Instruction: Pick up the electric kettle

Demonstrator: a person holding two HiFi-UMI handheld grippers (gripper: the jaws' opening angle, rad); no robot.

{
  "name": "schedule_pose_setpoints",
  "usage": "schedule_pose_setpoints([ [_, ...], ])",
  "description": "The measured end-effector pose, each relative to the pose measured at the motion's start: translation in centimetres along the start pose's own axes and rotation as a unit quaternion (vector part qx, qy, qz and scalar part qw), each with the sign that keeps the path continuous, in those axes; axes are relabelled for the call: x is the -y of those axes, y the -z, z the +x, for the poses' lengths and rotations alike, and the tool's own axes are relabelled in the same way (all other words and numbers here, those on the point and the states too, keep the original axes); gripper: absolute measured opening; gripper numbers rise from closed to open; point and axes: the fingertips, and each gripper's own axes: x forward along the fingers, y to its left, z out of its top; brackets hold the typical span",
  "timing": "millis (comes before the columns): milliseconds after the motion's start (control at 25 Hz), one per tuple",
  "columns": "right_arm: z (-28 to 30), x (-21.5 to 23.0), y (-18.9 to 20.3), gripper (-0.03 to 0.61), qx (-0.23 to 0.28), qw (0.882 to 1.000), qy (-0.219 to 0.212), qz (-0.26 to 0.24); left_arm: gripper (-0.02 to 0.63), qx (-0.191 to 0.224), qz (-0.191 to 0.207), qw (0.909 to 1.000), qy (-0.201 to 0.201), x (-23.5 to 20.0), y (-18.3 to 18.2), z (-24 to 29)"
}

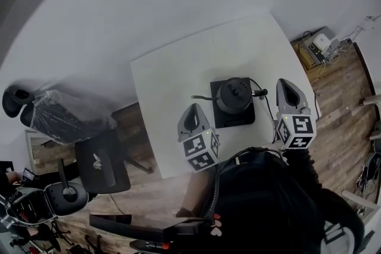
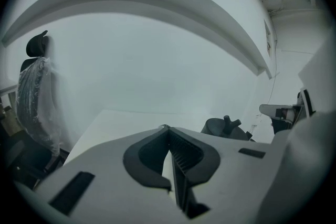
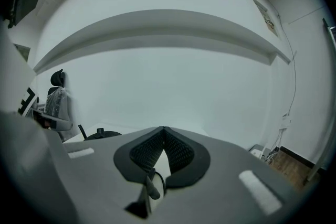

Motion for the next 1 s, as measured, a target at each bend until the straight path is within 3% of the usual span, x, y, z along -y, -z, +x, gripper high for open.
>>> schedule_pose_setpoints([
  [160,0.0,1.1,0.2,0.002,-0.007,1.000,-0.020,0.002,0.000,-0.001,0.003,1.0000,-0.002,0.2,0.0,0.1],
  [440,0.5,2.4,2.4,0.003,-0.046,0.998,-0.051,0.000,0.000,-0.015,-0.009,0.9990,0.041,0.7,0.8,0.5],
  [560,0.6,2.2,3.1,0.009,-0.052,0.995,-0.081,0.002,0.002,-0.017,-0.030,0.9977,0.058,0.7,1.3,0.7],
  [720,0.6,1.1,4.6,0.039,-0.071,0.989,-0.130,-0.010,0.006,-0.023,-0.060,0.9968,0.049,0.2,2.4,1.2],
  [800,0.7,0.7,5.4,0.069,-0.081,0.985,-0.148,-0.020,0.093,-0.019,-0.071,0.9954,0.061,0.5,2.5,1.6],
  [1000,0.7,-0.7,7.3,0.121,-0.106,0.974,-0.192,-0.053,0.205,0.002,-0.083,0.9920,0.095,1.9,2.2,2.8],
])
